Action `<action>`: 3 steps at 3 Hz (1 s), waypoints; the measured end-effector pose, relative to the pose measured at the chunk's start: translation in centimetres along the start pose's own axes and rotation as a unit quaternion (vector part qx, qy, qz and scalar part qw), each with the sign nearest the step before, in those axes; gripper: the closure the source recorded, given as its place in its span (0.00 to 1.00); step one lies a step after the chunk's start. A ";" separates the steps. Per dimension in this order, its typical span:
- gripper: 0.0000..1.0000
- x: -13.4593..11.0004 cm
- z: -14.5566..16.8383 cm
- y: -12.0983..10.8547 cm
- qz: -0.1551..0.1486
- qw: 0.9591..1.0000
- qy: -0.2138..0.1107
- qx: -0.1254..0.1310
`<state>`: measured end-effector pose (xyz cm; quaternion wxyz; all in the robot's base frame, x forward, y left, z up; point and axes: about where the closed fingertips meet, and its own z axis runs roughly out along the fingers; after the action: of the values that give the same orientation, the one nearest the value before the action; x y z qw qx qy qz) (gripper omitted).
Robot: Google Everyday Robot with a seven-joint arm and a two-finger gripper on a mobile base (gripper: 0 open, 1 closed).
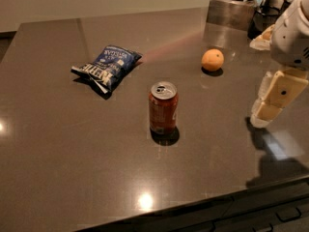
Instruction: Knock coke can over
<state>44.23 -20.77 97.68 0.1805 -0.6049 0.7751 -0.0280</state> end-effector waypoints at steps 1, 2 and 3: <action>0.00 -1.1 1.5 0.0 0.001 0.999 -0.040 -0.012; 0.00 -2.8 3.6 0.3 0.003 0.995 -0.095 -0.028; 0.00 -5.1 5.9 0.6 -0.004 0.988 -0.148 -0.050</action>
Offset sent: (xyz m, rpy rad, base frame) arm 0.0249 0.0582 -0.0504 0.3367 0.0172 0.0981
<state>46.54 -14.75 93.24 0.2622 -0.6137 0.7380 0.1000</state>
